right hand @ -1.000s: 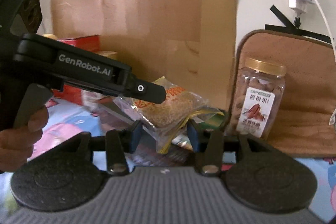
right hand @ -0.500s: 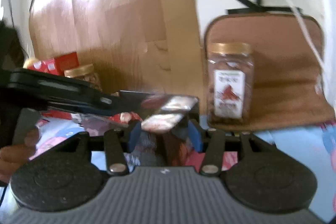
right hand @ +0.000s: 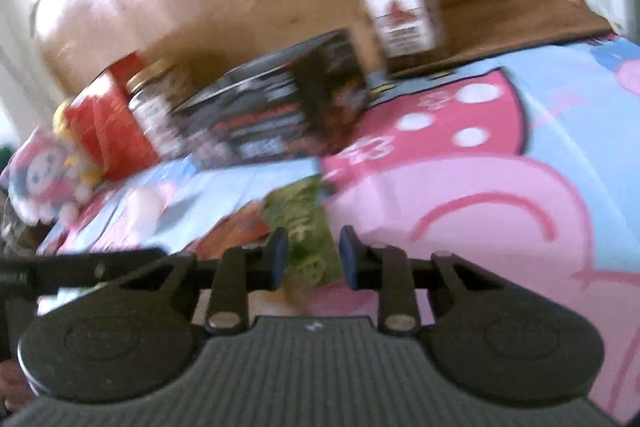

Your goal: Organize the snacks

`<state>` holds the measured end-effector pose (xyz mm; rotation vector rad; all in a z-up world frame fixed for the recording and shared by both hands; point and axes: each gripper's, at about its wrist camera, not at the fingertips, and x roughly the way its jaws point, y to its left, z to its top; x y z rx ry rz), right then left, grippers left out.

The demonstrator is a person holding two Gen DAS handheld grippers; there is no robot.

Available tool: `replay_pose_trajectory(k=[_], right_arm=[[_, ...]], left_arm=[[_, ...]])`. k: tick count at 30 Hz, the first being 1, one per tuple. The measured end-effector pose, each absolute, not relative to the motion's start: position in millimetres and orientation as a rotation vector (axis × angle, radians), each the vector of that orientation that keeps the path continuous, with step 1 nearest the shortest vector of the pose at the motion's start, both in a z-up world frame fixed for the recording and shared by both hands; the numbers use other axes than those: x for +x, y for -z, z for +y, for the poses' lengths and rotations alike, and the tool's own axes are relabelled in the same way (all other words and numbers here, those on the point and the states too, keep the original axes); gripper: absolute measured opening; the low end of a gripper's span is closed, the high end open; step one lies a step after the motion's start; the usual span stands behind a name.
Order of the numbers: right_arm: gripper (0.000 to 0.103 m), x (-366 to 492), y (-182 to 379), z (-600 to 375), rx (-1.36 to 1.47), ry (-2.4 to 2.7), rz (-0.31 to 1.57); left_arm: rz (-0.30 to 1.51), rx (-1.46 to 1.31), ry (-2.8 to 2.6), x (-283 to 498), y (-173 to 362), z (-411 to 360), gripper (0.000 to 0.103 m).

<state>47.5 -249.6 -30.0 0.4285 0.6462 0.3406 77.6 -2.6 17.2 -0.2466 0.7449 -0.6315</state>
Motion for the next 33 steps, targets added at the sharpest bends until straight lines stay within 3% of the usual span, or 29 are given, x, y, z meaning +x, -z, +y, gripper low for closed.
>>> replay_pose_trajectory(k=[7,21,33], right_arm=[[0.027,22.8,21.3,-214.9,0.35,-0.447,0.647],[0.042,69.8,12.8,-244.5,0.379,-0.351,0.617],[0.041,87.0,14.3,-195.0,0.289,-0.549,0.664]], left_arm=[[0.732,-0.317,0.578,66.5,-20.0,35.9,0.049],[0.811,-0.382,0.582,80.8,-4.7,35.2,0.049],[0.83,-0.43,0.574,86.2,3.5,39.8,0.051]])
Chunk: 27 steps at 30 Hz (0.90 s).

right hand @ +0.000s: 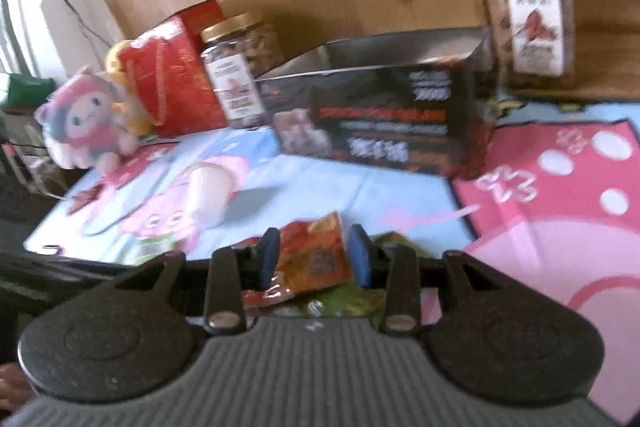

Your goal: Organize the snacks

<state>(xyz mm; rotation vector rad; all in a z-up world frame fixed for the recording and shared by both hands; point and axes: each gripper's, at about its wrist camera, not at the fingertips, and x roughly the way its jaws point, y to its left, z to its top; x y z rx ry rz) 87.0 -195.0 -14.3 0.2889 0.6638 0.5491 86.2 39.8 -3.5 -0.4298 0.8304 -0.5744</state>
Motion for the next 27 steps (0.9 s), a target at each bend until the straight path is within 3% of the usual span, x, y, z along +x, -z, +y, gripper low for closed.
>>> replay_pose_trajectory(k=[5,11,13,18,27], right_arm=[[0.038,69.1,12.3,-193.9,0.326,-0.637,0.714],[0.036,71.7,19.7,-193.2,0.388,-0.671,0.747],[0.025,73.6,25.7,-187.9,0.39,-0.678,0.754],[0.014,66.8,23.9,-185.4,0.421,-0.686,0.716],[0.013,62.4,-11.9,-197.9,0.378,-0.638,0.561]], left_arm=[[0.812,-0.449,0.552,86.0,2.0,48.1,0.061],[0.8,-0.441,0.529,88.3,1.7,48.5,0.058],[0.787,-0.416,0.527,86.0,2.3,44.7,0.055],[0.779,-0.475,0.557,85.7,0.1,51.1,0.051],[0.684,-0.406,0.614,102.8,-43.3,30.4,0.051]])
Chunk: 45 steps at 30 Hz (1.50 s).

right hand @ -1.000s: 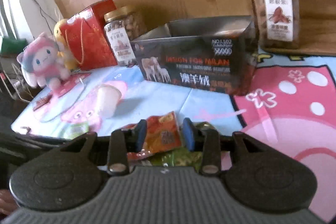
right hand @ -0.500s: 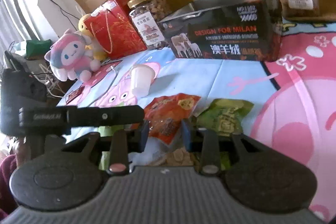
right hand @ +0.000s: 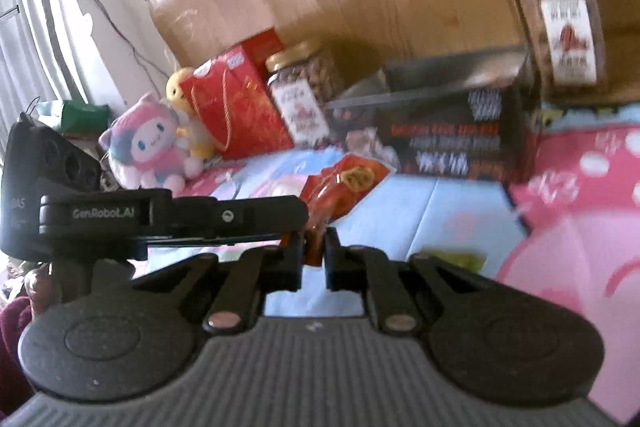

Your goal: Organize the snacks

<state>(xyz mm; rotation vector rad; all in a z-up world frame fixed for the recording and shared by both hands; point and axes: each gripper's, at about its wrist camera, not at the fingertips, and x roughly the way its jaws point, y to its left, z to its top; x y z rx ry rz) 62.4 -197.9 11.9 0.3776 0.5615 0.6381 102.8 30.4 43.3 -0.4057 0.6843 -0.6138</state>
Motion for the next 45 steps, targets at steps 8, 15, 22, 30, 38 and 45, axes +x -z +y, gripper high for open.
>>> replay_pose_trajectory(k=[8,15,22,30,38,45], right_arm=[[0.018,134.0,-52.3,-199.6,0.335,-0.529,0.423],[0.05,159.4,-32.6,-205.5,0.33,-0.414,0.435],[0.051,105.3,-25.3,-200.1,0.421,-0.555,0.494],[0.051,118.2,-14.9,-101.6,0.211,-0.664,0.659],[0.036,132.9,1.9,-74.7,0.137,-0.657,0.757],[0.036,108.2,0.9,-75.5,0.112,-0.685,0.715]], left_arm=[[0.567,-0.301,0.539,183.9,-92.1,3.6,0.059],[0.625,-0.371,0.499,195.8,-76.9,29.5,0.056],[0.557,-0.522,0.4,118.7,-48.6,121.0,0.058],[0.616,-0.671,0.286,90.4,-17.1,172.9,0.057],[0.678,-0.642,0.368,88.6,-12.3,150.9,0.071],[0.756,-0.605,0.43,107.9,-0.3,112.1,0.057]])
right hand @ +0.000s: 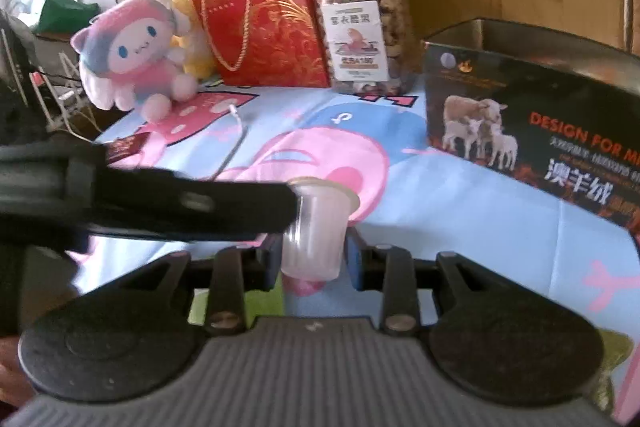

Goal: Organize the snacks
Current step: 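Grasp the white plastic cup with the right gripper, then lower the white cup into the black box and open the right gripper, then grasp the green translucent snack bag with the left gripper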

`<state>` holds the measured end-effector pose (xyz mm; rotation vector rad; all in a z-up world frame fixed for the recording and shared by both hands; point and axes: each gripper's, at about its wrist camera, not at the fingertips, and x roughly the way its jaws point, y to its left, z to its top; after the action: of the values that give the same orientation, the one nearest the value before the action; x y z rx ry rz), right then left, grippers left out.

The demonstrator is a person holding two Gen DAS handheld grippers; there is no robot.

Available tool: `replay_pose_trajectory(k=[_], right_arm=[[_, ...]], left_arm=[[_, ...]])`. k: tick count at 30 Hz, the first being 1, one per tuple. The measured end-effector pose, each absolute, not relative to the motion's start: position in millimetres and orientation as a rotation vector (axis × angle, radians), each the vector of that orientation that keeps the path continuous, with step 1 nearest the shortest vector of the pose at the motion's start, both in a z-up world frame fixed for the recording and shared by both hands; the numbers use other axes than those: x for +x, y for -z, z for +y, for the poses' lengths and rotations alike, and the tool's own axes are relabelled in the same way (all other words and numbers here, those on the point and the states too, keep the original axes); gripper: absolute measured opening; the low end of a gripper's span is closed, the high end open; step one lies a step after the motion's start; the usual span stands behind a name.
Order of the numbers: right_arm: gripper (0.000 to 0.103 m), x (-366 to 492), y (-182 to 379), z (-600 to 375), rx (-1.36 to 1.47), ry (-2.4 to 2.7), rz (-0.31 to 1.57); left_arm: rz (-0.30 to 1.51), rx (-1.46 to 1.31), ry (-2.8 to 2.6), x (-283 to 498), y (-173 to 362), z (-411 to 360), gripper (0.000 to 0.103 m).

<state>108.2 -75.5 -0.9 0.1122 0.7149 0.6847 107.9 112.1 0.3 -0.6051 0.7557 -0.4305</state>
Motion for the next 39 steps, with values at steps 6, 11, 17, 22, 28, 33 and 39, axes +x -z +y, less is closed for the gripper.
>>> replay_pose_trajectory(k=[6,11,17,22,28,33,39], right_arm=[[0.035,96.9,-22.1,-82.2,0.019,-0.615,0.533],[0.036,116.9,-44.3,-100.7,-0.023,-0.509,0.369],[0.036,178.2,-46.2,-124.8,0.035,-0.426,0.388],[0.043,210.3,-34.0,-127.4,0.06,-0.417,0.43],[0.044,177.2,-36.0,-158.2,0.144,-0.411,0.429],[0.044,86.2,-15.8,-208.7,0.3,-0.417,0.459],[0.042,34.8,28.9,-234.4,0.435,-0.37,0.634]], left_arm=[[0.705,-0.563,0.473,125.0,-28.4,96.0,0.04],[0.647,-0.45,0.511,167.1,-69.7,57.2,0.04],[0.646,-0.386,0.509,225.6,-74.4,23.4,0.04],[0.678,-0.371,0.447,250.3,-62.9,13.7,0.044],[0.66,-0.433,0.448,227.2,-67.4,37.6,0.044],[0.673,-0.468,0.511,154.0,-57.2,52.7,0.044],[0.816,-0.491,0.624,114.0,-19.6,27.8,0.044]])
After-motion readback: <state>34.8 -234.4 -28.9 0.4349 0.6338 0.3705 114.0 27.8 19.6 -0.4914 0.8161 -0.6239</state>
